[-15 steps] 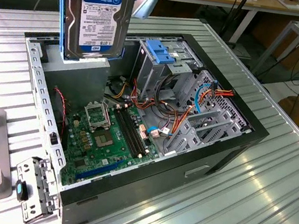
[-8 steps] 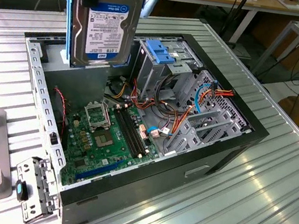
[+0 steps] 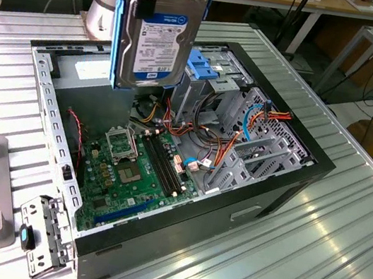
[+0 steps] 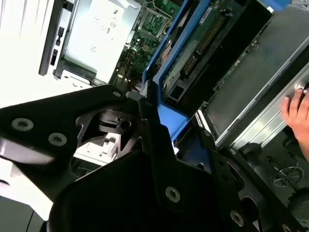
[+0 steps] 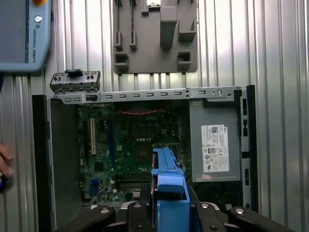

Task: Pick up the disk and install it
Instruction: 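Pick up the disk, then insert the disk into the insertion slot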

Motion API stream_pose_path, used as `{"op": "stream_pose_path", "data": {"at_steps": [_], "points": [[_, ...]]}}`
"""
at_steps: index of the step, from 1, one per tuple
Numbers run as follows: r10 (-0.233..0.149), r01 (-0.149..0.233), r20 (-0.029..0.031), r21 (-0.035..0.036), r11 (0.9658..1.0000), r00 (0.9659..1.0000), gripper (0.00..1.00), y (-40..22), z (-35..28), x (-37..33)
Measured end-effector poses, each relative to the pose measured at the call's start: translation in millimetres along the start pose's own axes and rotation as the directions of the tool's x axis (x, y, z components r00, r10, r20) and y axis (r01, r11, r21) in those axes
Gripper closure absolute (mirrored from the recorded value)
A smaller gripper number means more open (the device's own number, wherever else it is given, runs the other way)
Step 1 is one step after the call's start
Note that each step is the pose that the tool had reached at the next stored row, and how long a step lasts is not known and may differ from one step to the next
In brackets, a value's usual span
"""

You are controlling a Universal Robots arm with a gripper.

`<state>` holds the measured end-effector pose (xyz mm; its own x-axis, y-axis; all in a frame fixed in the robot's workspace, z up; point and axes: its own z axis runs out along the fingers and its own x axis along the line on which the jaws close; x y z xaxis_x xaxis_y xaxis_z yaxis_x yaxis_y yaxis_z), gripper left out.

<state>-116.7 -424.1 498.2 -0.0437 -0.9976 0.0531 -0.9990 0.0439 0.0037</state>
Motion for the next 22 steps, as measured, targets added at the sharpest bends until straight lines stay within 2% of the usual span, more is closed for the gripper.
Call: {"op": "stream_pose_path", "data": {"at_steps": [22], "points": [[0.000,0.000,-0.0012,0.0000,1.0000,1.0000,0.63,-0.1,0.0,0.4]]}}
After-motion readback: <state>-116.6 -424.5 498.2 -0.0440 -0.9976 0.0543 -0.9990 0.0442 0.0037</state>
